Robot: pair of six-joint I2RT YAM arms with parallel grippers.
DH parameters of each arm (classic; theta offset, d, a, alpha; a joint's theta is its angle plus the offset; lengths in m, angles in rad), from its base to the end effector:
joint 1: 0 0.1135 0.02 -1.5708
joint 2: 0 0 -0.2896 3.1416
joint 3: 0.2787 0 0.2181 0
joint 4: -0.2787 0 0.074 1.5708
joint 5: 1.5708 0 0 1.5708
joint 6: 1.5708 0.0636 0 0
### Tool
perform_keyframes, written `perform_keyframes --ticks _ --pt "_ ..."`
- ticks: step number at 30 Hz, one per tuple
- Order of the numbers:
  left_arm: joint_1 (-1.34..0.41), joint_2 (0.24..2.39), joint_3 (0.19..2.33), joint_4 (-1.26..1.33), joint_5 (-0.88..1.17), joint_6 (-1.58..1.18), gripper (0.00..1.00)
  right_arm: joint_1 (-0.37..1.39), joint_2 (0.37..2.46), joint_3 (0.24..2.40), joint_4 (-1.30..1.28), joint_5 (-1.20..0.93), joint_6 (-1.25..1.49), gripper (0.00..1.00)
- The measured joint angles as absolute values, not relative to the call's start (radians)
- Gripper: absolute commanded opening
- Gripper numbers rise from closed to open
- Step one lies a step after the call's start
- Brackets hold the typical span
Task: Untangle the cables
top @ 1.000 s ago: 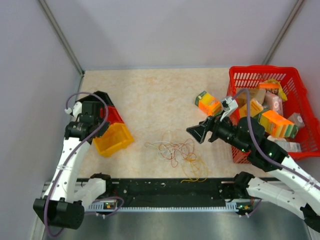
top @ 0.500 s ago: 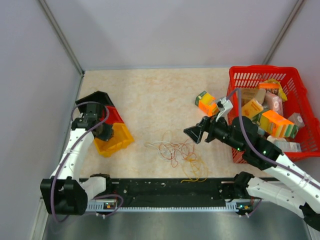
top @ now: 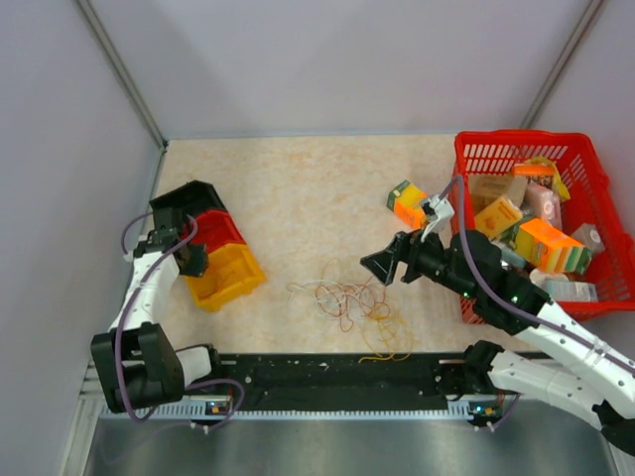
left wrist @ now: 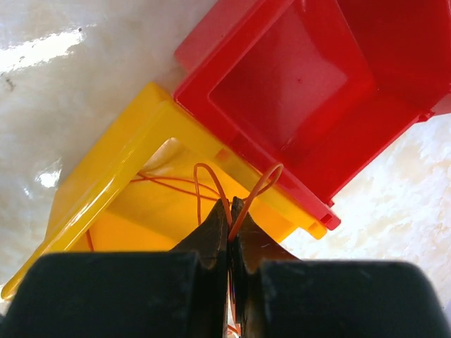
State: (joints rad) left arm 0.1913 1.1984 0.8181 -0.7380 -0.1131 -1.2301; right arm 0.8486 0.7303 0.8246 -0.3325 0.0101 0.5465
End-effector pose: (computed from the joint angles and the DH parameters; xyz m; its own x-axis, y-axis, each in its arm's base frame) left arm 0.1867 0.0435 0.2377 -0.0713 -0.9677 -0.2418 -0.9115 0.1617 -0.3782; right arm 0.0937 0.1054 0.3537 -0.5198 0.1961 -0.8315 -0.5544 0.6630 0.5030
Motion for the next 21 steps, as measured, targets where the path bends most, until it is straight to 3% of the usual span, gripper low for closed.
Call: perform_keyframes --ticks 12,15,16,21 --pt "0.193 1.052 0.562 -0.61 -0.093 -1.221 0.02 0.849 0.802 0.823 -0.285 -0.019 0.546 0.84" --pt "0.194 1.045 0.565 -0.604 -0.093 -1.221 0.35 0.849 0.811 0.819 -0.272 -0.028 0.547 0.84" --pt "0.194 1.043 0.57 -0.612 -0.094 -1.219 0.42 0.849 0.812 0.817 -0.273 -0.03 0.547 0.84" --pt "0.195 1.016 0.633 -0.68 -0.092 -1.199 0.57 0.849 0.812 0.811 -0.27 -0.033 0.551 0.84"
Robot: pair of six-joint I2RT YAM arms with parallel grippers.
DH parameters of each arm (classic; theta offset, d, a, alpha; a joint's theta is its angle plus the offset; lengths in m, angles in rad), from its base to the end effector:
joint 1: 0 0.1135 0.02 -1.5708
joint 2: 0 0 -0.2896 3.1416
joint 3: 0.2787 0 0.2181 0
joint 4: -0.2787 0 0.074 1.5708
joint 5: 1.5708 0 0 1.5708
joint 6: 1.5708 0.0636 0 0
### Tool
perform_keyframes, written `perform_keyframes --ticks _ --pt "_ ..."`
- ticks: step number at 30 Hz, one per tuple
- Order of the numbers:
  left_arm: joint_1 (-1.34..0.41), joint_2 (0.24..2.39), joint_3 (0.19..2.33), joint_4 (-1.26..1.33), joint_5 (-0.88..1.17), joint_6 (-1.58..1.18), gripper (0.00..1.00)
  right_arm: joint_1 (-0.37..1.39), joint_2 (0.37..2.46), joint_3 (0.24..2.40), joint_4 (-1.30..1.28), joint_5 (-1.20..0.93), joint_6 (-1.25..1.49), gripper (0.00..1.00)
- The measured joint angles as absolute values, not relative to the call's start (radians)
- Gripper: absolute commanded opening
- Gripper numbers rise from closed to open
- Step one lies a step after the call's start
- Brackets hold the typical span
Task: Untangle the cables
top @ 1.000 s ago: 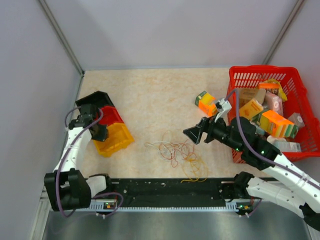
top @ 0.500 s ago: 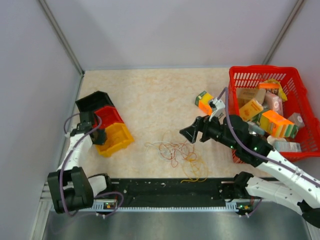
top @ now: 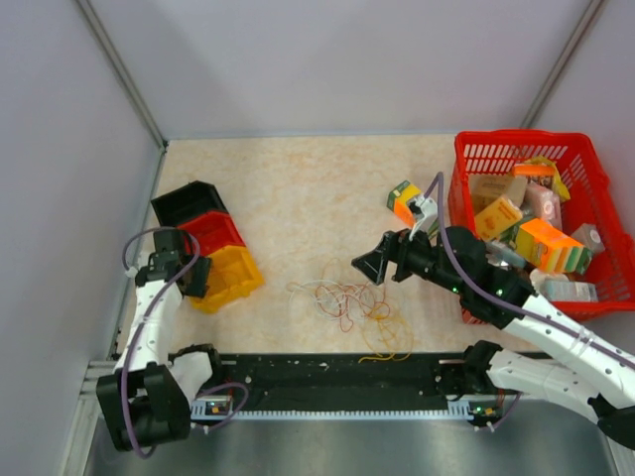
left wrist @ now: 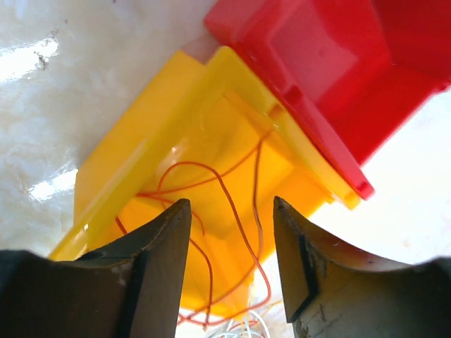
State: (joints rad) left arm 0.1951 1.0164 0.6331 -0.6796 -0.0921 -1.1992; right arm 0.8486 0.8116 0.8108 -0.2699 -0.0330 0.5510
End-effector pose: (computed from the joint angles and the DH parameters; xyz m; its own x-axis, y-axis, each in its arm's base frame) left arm 0.1472 0.0351 0.2170 -0.0905 -0.9636 -0.2515 -0.8847 0.1937 -0.4240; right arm 0.1061 0.1237 0.3466 -0.5542 0.1625 -0.8164 -0.5643 0.6476 0.5120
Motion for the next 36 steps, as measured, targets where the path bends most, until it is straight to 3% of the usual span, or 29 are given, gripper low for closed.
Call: perform_keyframes --ticks 3,6,9,14,19,25,27,36 --pt "0.195 0.961 0.67 -0.718 -0.085 -1.187 0.68 0.849 0.811 0.811 -0.27 -0.035 0.551 0.84" --pt "0.195 0.915 0.704 -0.752 -0.073 -1.171 0.69 0.849 0.812 0.807 -0.268 -0.037 0.553 0.84" --pt "0.195 0.889 0.733 -0.789 -0.051 -1.151 0.6 0.849 0.812 0.797 -0.265 -0.039 0.553 0.84" --pt "0.172 0.867 0.762 -0.725 0.115 -1.008 0.58 0.849 0.813 0.765 -0.261 -0.039 0.55 0.88" --pt "-0.117 0.956 0.877 -0.625 0.245 -0.786 0.6 0.849 0.887 0.744 -0.287 -0.039 0.522 0.87" --pt "-0.492 1.101 0.897 -0.496 0.31 -0.624 0.57 0.849 0.96 0.649 -0.288 -0.079 0.525 0.7" --pt "-0.579 1.167 0.89 -0.476 0.303 -0.596 0.53 0.849 0.958 0.604 -0.273 -0.093 0.532 0.65" --pt "-0.813 1.345 0.877 -0.424 0.264 -0.524 0.36 0.849 0.902 0.445 -0.238 -0.123 0.562 0.64"
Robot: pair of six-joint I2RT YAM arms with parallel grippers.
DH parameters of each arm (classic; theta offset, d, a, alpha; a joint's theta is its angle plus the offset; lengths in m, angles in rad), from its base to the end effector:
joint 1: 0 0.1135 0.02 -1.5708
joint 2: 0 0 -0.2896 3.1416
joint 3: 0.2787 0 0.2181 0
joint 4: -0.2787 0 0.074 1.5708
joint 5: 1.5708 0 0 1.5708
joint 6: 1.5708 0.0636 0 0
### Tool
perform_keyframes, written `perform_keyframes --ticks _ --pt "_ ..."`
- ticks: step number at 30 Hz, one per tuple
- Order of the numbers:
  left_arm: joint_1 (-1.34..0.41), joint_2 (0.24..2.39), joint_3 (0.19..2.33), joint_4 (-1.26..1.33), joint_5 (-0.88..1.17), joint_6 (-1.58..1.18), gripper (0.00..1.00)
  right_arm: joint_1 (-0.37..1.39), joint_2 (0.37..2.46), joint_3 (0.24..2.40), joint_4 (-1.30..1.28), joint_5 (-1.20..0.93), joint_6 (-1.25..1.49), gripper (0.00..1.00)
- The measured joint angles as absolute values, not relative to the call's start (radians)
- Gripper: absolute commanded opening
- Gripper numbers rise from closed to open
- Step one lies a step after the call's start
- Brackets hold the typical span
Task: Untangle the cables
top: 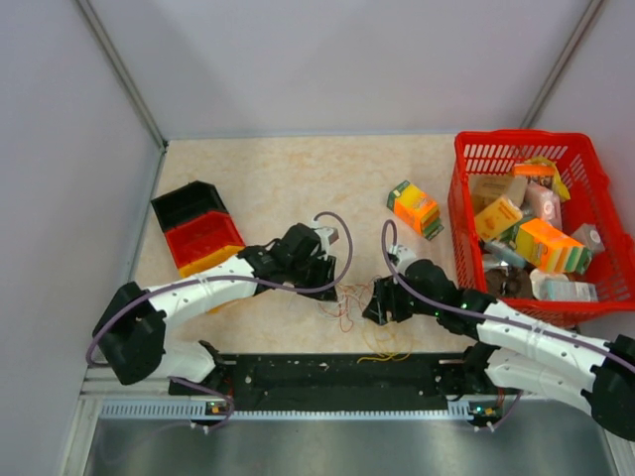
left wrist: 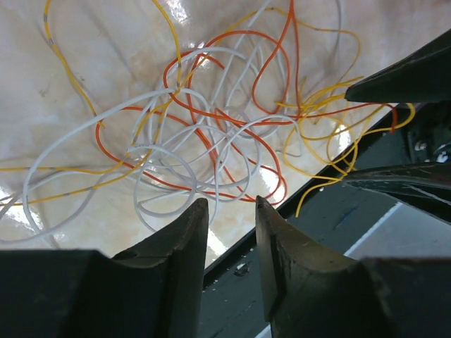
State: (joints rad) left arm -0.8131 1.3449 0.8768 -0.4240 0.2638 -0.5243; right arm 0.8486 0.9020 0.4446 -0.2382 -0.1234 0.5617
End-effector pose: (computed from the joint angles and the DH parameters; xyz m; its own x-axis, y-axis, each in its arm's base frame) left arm 0.1627 -0.1962 0.2493 -0.8705 0.2169 -0.4418 0.4367 0.7545 -0.4900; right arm 0.1001 0.1255 0.2141 -0.7884 -0.0953 -0.6077 -0.4575 0.7513 0.4756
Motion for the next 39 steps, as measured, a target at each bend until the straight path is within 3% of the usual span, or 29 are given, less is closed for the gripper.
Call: perform_keyframes --ticks 4,7,10,12,15,19,22,37,39 --pt "-0.849 1.4 0.878 -0.419 0.22 -0.502 0.37 0.849 0.903 0.412 -0.185 -0.126 0.578 0.62" --pt "-0.86 1.402 0.877 -0.419 0.204 -0.496 0.48 0.849 0.919 0.398 -0.152 -0.118 0.588 0.56" --pt "-0.86 1.389 0.877 -0.418 0.2 -0.494 0.49 0.849 0.939 0.397 -0.134 -0.098 0.594 0.49" --pt "-0.86 1.383 0.877 -0.415 0.205 -0.495 0.47 0.849 0.945 0.392 -0.121 -0.083 0.597 0.44" --pt "-0.86 1.384 0.875 -0.406 0.223 -0.5 0.32 0.849 0.945 0.39 -0.114 -0.064 0.601 0.34" --pt "-0.867 1.389 0.875 -0.379 0.259 -0.514 0.33 0.849 0.945 0.386 -0.099 -0.042 0.606 0.24" --pt "-0.883 1.399 0.875 -0.345 0.297 -0.529 0.37 0.849 0.944 0.383 -0.096 -0.028 0.614 0.22" --pt "-0.941 1.524 0.916 -0.336 0.278 -0.556 0.37 0.849 0.912 0.373 -0.096 -0.02 0.632 0.21" --pt "-0.945 1.53 0.917 -0.337 0.265 -0.556 0.33 0.849 0.897 0.369 -0.094 -0.02 0.633 0.21"
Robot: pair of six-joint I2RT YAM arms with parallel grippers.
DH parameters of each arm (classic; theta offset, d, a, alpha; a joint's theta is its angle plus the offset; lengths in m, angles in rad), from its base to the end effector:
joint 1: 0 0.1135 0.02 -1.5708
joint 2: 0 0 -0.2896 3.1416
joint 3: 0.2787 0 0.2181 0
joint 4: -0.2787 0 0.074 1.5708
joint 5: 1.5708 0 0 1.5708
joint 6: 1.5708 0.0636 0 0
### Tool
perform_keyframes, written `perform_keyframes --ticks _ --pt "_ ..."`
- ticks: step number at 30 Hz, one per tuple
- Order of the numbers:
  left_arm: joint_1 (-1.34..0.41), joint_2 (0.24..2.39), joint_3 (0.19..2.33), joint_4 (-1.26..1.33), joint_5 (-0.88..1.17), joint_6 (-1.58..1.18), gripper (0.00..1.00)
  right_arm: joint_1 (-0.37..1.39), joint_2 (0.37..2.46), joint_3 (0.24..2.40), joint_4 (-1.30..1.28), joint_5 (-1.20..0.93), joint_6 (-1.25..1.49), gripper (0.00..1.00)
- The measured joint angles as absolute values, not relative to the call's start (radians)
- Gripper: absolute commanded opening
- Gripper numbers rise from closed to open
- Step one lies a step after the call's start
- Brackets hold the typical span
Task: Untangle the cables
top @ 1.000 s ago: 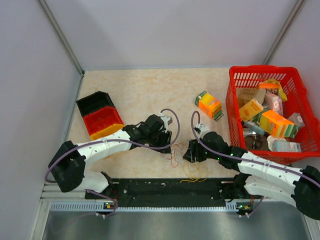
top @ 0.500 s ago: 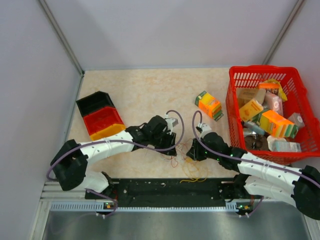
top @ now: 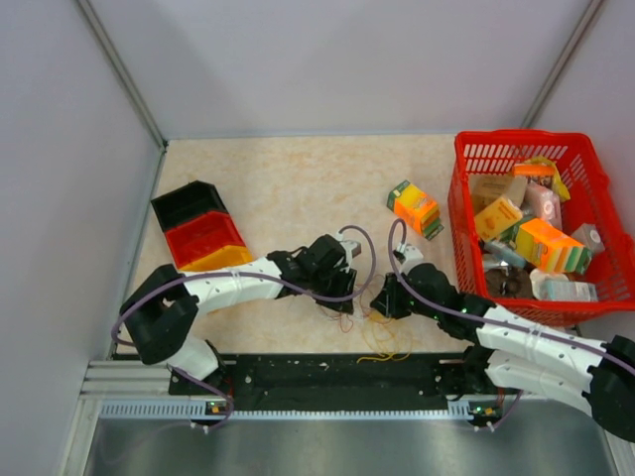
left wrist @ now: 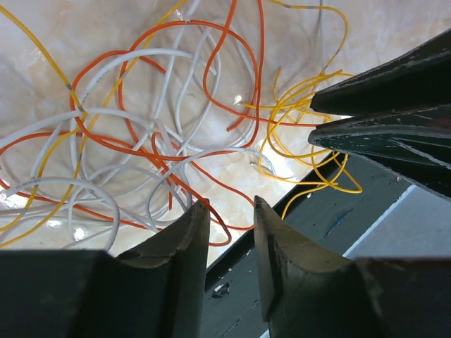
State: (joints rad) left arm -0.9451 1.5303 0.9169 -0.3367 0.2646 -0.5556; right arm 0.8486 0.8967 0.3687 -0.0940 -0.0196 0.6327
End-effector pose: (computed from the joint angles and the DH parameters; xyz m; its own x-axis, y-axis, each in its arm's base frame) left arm 0.1581 -0.2472 0.2211 -0.8644 0.3271 -0.3819 0.4891 0.7233 -0.4875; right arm 0.1064 0.1227 0.2058 -0.7605 0.0312 -0.6486 -0.3857 0.7819 0.4898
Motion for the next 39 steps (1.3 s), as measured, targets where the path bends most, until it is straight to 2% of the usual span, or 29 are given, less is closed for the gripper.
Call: perform_keyframes --ticks 1,3,4,12,18,22,26,29,34,39 --pt "-0.947 1.531 0.917 -0.337 0.26 -0.556 0.25 0.849 0.891 0.366 -0.094 -0.02 0.633 0.21" --pt "-0.95 1.535 0.919 -0.337 0.255 -0.556 0.03 0.849 0.889 0.365 -0.095 -0.019 0.633 0.22" --pt "-0.951 1.539 0.923 -0.339 0.254 -0.557 0.0 0.849 0.889 0.364 -0.095 -0.019 0.633 0.23" --pt "-0.952 1.539 1.123 -0.498 0.189 -0.531 0.0 0.849 0.889 0.365 -0.12 0.009 0.635 0.53" --pt "-0.952 1.416 1.38 -0.55 0.154 -0.493 0.0 0.849 0.865 0.41 -0.229 0.062 0.601 0.64" --pt "-0.947 1.375 1.557 -0.577 0.124 -0.479 0.0 0.849 0.785 0.455 -0.256 0.089 0.586 0.83" --pt "-0.937 1.324 1.654 -0.57 0.099 -0.486 0.0 0.848 0.701 0.512 -0.273 0.115 0.563 0.95" --pt "-0.926 1.296 1.68 -0.556 0.089 -0.506 0.0 0.848 0.667 0.559 -0.28 0.121 0.535 0.99" --pt "-0.897 1.303 1.774 -0.535 0.093 -0.553 0.0 0.848 0.677 0.66 -0.266 0.119 0.482 0.99" --pt "-0.886 1.325 1.91 -0.476 0.13 -0.59 0.0 0.848 0.745 0.688 -0.124 0.046 0.422 0.99"
